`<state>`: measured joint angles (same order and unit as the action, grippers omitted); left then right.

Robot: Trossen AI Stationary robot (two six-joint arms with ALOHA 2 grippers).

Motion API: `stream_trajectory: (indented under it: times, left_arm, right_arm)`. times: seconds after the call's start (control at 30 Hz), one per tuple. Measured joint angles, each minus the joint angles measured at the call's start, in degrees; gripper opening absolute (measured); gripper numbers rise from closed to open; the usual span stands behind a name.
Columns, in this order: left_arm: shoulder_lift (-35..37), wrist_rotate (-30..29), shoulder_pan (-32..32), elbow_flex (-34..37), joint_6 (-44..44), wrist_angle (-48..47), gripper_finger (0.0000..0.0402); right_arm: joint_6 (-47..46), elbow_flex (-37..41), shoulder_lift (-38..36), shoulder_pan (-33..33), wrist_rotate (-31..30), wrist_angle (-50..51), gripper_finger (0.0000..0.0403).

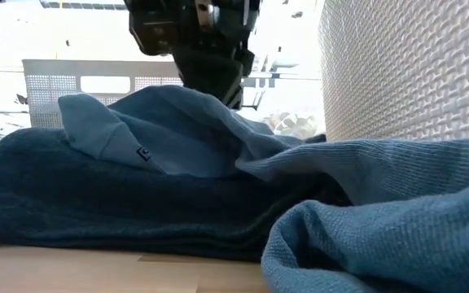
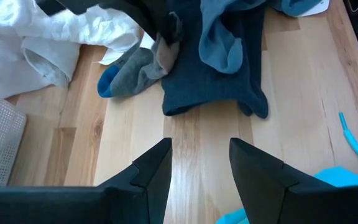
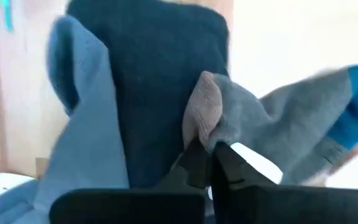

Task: Sort clothes
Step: Put the blue sock into the top white laundry bin

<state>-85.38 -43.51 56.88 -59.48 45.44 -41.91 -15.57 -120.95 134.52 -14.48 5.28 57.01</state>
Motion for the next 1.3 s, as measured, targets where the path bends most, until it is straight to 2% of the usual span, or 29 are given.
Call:
stream_trajectory:
  times: [0.4,0.67,0.9,1.1,1.3]
  left_arm:
    - [0.0,0.0,0.0,0.0,0.0,-0.1,0.0156]
    - [0.0,0.0,0.0,0.0,-0.3,-0.2,0.0156]
    - [0.0,0.0,0.5,0.0,-0.3,-0.2,0.0156]
    - [0.0,0.0,0.5,0.0,-0.3,-0.2,0.0156]
    - [0.0,-0.2,0.5,0.0,-0.2,0.0,0.0156]
  right_arm:
    - [4.7,-13.7,-0.4,0.0,-4.8,7.0,0.0001]
    - [8.2,-13.8,-4.4,2.6,-9.8,5.9,0.0]
    - [12.8,-13.8,-10.0,4.6,-12.5,0.4,0.0]
    - [19.2,-13.9,-15.3,7.0,-13.3,-9.1,0.0]
    - [24.3,-13.9,-17.6,11.2,-13.1,-18.2,0.0]
